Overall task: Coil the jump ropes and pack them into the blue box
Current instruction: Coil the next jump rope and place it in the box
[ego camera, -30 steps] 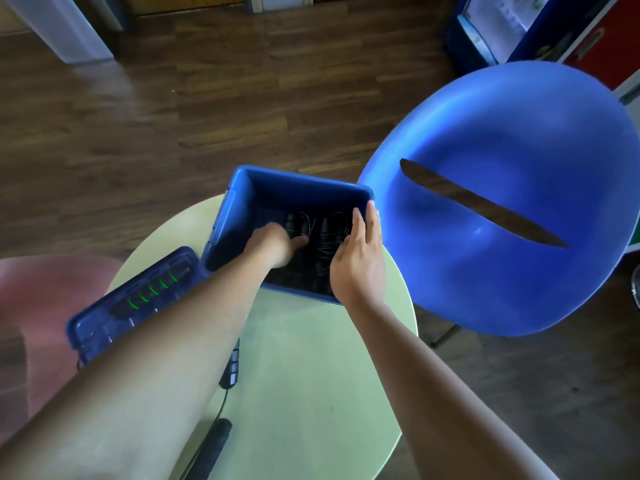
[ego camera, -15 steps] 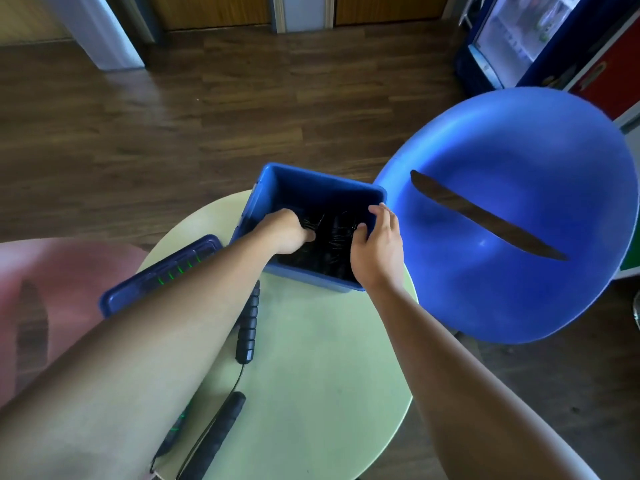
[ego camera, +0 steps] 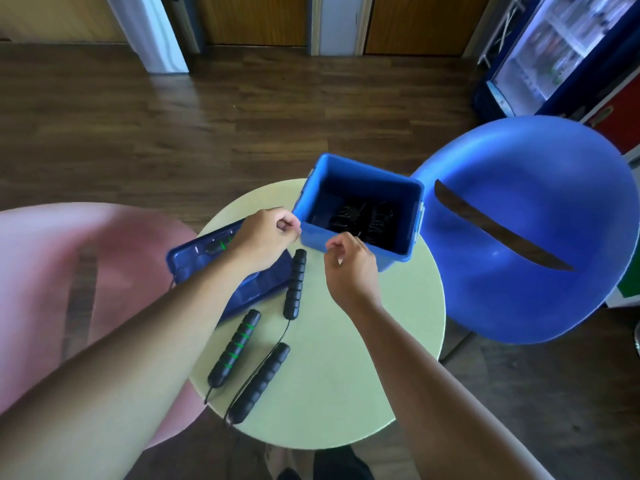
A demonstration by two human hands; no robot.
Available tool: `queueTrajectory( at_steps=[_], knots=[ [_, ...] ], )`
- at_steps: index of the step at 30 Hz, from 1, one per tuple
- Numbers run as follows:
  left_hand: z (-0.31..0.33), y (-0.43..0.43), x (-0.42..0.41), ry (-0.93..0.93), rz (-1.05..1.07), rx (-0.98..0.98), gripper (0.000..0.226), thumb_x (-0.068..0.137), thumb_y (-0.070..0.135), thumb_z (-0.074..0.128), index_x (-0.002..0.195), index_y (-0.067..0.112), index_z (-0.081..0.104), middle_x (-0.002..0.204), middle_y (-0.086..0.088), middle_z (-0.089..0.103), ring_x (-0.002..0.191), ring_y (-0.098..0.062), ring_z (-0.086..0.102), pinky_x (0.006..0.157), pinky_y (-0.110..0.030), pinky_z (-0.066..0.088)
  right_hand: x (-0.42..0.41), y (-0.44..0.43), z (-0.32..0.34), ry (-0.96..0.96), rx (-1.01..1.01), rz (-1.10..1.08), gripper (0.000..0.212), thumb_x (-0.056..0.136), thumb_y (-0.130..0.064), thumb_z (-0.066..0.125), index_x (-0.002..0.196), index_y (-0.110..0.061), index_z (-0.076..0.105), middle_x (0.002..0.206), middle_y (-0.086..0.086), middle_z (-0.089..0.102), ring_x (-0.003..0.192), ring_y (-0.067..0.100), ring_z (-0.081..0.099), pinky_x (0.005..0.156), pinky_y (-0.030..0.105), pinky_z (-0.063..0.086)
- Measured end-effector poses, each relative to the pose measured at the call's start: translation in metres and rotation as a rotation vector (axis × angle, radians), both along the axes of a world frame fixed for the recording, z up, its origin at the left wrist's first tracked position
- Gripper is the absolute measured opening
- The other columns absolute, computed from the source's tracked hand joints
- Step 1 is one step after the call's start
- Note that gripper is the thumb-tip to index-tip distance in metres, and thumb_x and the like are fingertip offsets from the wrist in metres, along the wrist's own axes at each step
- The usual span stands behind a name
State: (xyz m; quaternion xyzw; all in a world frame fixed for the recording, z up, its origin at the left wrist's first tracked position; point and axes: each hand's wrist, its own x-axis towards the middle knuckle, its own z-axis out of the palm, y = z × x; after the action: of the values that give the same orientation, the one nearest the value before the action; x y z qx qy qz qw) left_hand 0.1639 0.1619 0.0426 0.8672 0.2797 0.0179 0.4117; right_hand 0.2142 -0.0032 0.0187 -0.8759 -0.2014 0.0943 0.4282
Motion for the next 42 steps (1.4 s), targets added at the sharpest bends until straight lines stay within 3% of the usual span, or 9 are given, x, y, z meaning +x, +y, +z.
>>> queueTrajectory(
  at_steps=[4,9,13,17,21,25,31,38,42],
  knots=[
    [-0.025,0.006,-0.047,0.107,0.012,-0.074,0.002,0.092,0.028,0.066,0.092,0.026,0.067,0.081,0.012,0.064,0.073,-0.010,0.059,0.064,-0.025,0.040,-0.045,-0.007,-0.016,0.231,-0.099,0.013,0.017,0.097,-0.021,0.048,0.097,-0.016,0.065,0.097,-0.001,0.068,0.086,0.019,0.059,0.073,0.029,0.047],
    [-0.066,0.001,-0.069,0.234,0.078,-0.223,0.017,0.085,0.038,0.069,0.094,0.025,0.065,0.089,0.001,0.069,0.087,-0.026,0.069,0.082,-0.041,0.058,-0.087,-0.017,-0.048,0.496,-0.210,-0.013,0.013,0.092,-0.022,0.051,0.095,-0.021,0.063,0.096,-0.003,0.069,0.082,0.019,0.060,0.063,0.027,0.044],
    [-0.092,-0.007,-0.062,0.310,0.066,-0.243,0.033,0.079,0.049,0.067,0.100,0.025,0.060,0.101,-0.002,0.066,0.094,-0.025,0.068,0.090,-0.046,0.056,-0.110,-0.024,-0.069,0.654,-0.262,-0.004,0.024,0.091,-0.022,0.056,0.115,-0.022,0.060,0.089,-0.003,0.069,0.066,0.008,0.056,0.052,0.023,0.042],
    [-0.105,-0.020,-0.042,0.371,0.030,-0.209,0.037,0.087,0.047,0.065,0.110,0.021,0.051,0.110,-0.010,0.064,0.094,-0.029,0.062,0.086,-0.038,0.050,-0.122,-0.025,-0.088,0.704,-0.277,0.011,0.034,0.091,-0.027,0.059,0.125,-0.023,0.056,0.092,0.001,0.073,0.071,0.014,0.058,0.059,0.025,0.045],
    [-0.115,-0.030,-0.025,0.419,0.035,-0.084,0.042,0.089,0.042,0.064,0.114,0.012,0.052,0.116,-0.009,0.062,0.105,-0.030,0.059,0.078,-0.035,0.043,-0.127,-0.022,-0.100,0.732,-0.325,-0.013,0.033,0.089,-0.034,0.060,0.121,-0.028,0.057,0.078,-0.001,0.063,0.057,0.016,0.055,0.052,0.025,0.041],
    [-0.121,-0.036,-0.016,0.430,0.033,0.038,0.048,0.087,0.040,0.068,0.120,0.009,0.051,0.120,-0.013,0.063,0.106,-0.034,0.061,0.072,-0.032,0.039,-0.129,-0.017,-0.111,0.715,-0.290,-0.051,0.030,0.084,-0.041,0.065,0.111,-0.029,0.061,0.078,0.003,0.068,0.060,0.020,0.060,0.056,0.027,0.047],
    [-0.117,-0.033,-0.016,0.407,0.014,0.062,0.028,0.088,0.032,0.067,0.102,0.014,0.053,0.106,-0.009,0.064,0.091,-0.030,0.057,0.068,-0.031,0.038,-0.131,-0.013,-0.116,0.717,-0.262,-0.050,0.033,0.077,-0.050,0.071,0.104,-0.033,0.063,0.078,0.003,0.072,0.068,0.021,0.067,0.058,0.026,0.047],
    [-0.105,-0.019,-0.039,0.372,0.056,-0.059,0.023,0.086,0.037,0.061,0.081,0.020,0.047,0.083,0.001,0.057,0.074,-0.020,0.054,0.056,-0.031,0.036,-0.136,-0.006,-0.113,0.855,-0.111,-0.088,0.028,0.080,-0.028,0.074,0.102,-0.025,0.057,0.079,-0.002,0.073,0.073,0.019,0.065,0.049,0.023,0.040],
    [-0.092,-0.012,-0.055,0.348,0.090,-0.097,0.026,0.088,0.042,0.052,0.086,0.016,0.053,0.086,-0.003,0.065,0.079,-0.025,0.060,0.062,-0.033,0.042,-0.139,-0.008,-0.107,0.902,0.031,-0.158,0.026,0.080,-0.024,0.072,0.097,-0.029,0.053,0.093,0.003,0.073,0.079,0.025,0.067,0.066,0.037,0.050]
  ],
)
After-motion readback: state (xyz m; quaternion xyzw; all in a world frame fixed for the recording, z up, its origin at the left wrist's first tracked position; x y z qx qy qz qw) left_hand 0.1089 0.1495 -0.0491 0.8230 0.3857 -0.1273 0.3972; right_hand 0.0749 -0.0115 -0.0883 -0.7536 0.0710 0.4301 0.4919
